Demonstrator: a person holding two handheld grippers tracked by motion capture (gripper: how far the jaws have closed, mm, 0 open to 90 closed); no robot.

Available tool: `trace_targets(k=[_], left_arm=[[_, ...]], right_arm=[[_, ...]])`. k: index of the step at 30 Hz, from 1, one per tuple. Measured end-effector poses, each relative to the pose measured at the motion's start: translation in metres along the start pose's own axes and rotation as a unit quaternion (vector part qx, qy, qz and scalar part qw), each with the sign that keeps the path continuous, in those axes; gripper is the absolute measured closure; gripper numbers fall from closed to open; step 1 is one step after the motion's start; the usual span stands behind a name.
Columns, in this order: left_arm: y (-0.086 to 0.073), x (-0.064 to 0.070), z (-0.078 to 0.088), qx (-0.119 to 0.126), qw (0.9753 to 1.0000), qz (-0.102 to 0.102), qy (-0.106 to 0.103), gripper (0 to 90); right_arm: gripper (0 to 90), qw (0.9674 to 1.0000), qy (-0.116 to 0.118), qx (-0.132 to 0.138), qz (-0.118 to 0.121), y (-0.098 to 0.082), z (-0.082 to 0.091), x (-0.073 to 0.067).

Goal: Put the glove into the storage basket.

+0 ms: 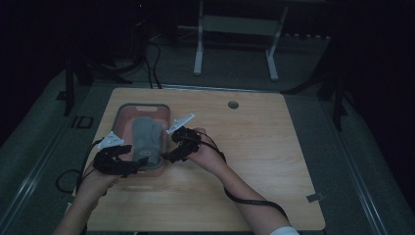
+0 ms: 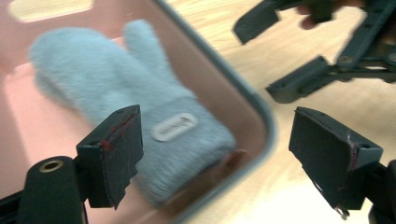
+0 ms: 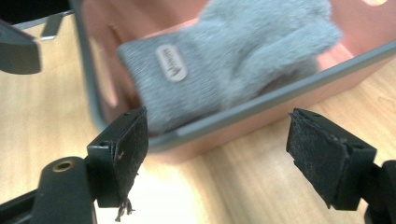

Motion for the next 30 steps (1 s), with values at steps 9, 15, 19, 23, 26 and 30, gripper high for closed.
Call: trace_targets(k=[9,15,19,23,26,30], left_arm=[[-0.028,0.043,0.003,0.022,0.9973,-0.023,-0.066,18.2],[-0.051,0.055,-0.004,0.02,0.9948,-0.014,-0.099,18.2],[-0.065,0.061,-0.011,0.012,0.9932,-0.025,-0.113,18.2],[-0.074,0.062,-0.019,0.008,0.9924,-0.021,-0.121,18.2],[-0.08,0.061,-0.024,0.007,0.9925,-0.015,-0.121,18.2],[-0.085,0.059,-0.028,0.017,0.9927,-0.016,-0.118,18.2]], right_arm=[[20.7,0.9999,0.015,0.0,-0.001,-0.027,0.002,-0.012],[20.7,0.9996,0.026,-0.001,0.007,-0.046,-0.007,-0.017],[20.7,0.9992,0.038,0.012,0.011,-0.057,-0.011,-0.02],[20.6,0.9979,0.054,0.02,0.031,-0.069,-0.018,-0.026],[19.8,0.9962,0.071,0.022,0.046,-0.075,-0.024,-0.03],[19.7,0.9956,0.075,0.022,0.052,-0.082,-0.029,-0.032]])
Point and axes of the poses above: each handheld gripper's, and its own axes: z roughly backward along the jaws, y roughly out of its top, x roughly to its right, the point moved 9 cm from there along -z, roughly forward along the jaws
